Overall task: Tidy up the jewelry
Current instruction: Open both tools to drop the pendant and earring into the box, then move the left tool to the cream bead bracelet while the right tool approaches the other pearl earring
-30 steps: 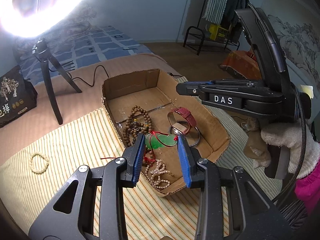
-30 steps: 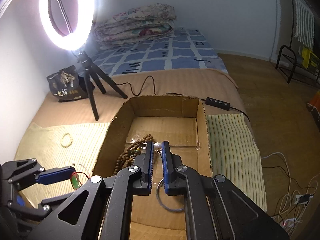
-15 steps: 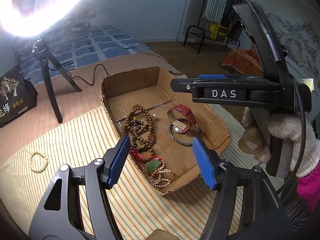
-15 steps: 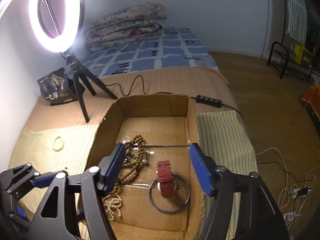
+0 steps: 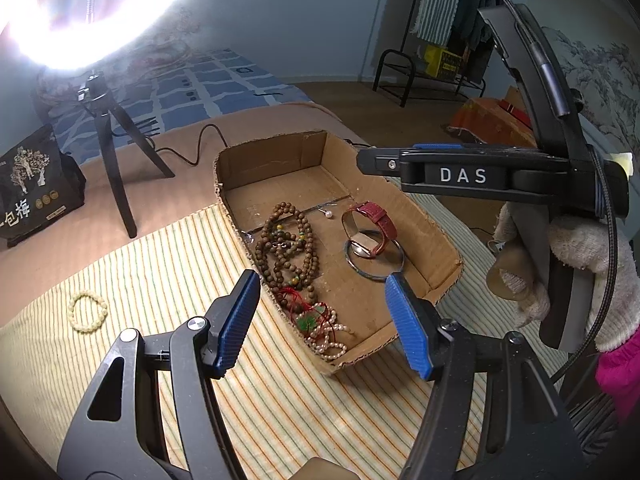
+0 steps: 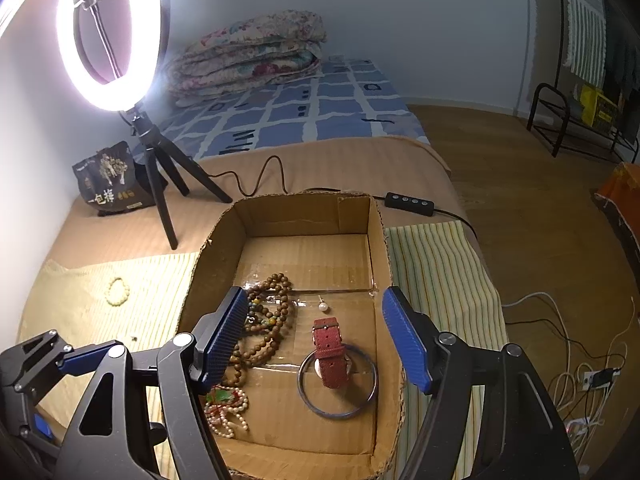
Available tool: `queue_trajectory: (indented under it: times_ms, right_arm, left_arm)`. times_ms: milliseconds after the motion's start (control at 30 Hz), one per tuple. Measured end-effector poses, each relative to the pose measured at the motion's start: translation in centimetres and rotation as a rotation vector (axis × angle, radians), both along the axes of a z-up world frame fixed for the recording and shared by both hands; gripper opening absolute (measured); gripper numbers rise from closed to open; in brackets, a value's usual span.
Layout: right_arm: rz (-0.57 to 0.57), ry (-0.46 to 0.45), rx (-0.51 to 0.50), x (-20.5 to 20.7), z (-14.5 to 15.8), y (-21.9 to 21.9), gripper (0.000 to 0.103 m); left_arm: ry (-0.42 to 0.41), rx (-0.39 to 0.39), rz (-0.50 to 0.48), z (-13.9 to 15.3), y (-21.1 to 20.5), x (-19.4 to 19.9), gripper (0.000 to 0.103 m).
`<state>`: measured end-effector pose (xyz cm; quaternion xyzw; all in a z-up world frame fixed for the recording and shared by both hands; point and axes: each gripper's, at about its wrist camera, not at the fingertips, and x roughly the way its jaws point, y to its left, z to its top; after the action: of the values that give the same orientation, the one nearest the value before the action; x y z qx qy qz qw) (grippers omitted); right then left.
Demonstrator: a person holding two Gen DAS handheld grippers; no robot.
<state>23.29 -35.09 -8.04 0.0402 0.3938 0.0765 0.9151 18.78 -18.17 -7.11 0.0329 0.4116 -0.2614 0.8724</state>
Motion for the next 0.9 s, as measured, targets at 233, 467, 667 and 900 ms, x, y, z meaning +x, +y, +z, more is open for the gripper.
queue_trajectory:
  times_ms: [233,467,667,900]
  right_arm:
    - [0.005,-0.008,0.003,-1.0,0.5,0.5,0.072]
    - [0.036,-0.019,0.031,-2.1,1.3,1.8,0.074]
    - [0.075,-0.031,0.051,-2.9,2.0,3.8,0.074]
    - [0.144,-0.040,0.069,-3.8,2.0,7.0,0.074]
  left_arm:
    - [-0.013,0.014,0.027,1.0,2.2,-0.7,0.067]
    - [-0.026,0.026,0.088,2.0,6.6,-1.1,0.067]
    - [-0.019,0.023,0.169,2.3,11.3,-0.6,0.067]
    - [0.002,-0.011,0.282,1.9,16.4,0.8,0.067]
